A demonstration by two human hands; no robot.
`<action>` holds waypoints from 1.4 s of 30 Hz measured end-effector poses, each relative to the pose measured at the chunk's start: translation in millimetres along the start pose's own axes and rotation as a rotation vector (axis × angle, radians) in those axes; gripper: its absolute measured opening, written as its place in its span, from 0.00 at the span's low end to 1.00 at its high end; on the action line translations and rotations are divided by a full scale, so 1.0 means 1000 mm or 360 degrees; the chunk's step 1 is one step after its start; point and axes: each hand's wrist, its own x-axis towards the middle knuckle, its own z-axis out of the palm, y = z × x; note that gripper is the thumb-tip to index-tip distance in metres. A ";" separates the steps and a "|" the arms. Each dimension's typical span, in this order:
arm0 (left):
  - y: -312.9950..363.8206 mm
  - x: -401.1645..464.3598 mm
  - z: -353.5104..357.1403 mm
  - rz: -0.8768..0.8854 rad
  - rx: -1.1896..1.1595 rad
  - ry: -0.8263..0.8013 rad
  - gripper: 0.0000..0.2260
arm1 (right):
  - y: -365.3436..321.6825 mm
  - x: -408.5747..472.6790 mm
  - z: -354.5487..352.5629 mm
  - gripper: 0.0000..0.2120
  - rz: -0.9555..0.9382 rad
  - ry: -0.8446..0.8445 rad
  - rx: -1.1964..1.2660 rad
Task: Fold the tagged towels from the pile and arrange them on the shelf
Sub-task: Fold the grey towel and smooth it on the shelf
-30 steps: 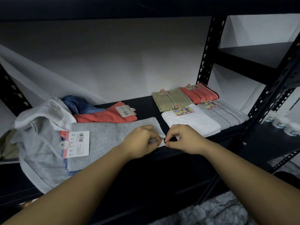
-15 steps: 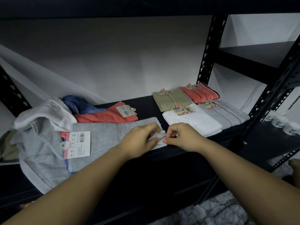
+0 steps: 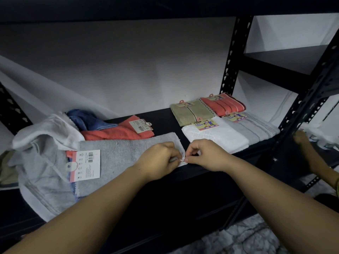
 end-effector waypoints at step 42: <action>-0.068 -0.149 -0.072 -0.0397 0.0356 0.0112 0.07 | -0.025 0.008 0.004 0.14 0.0188 -0.0026 -0.0332</action>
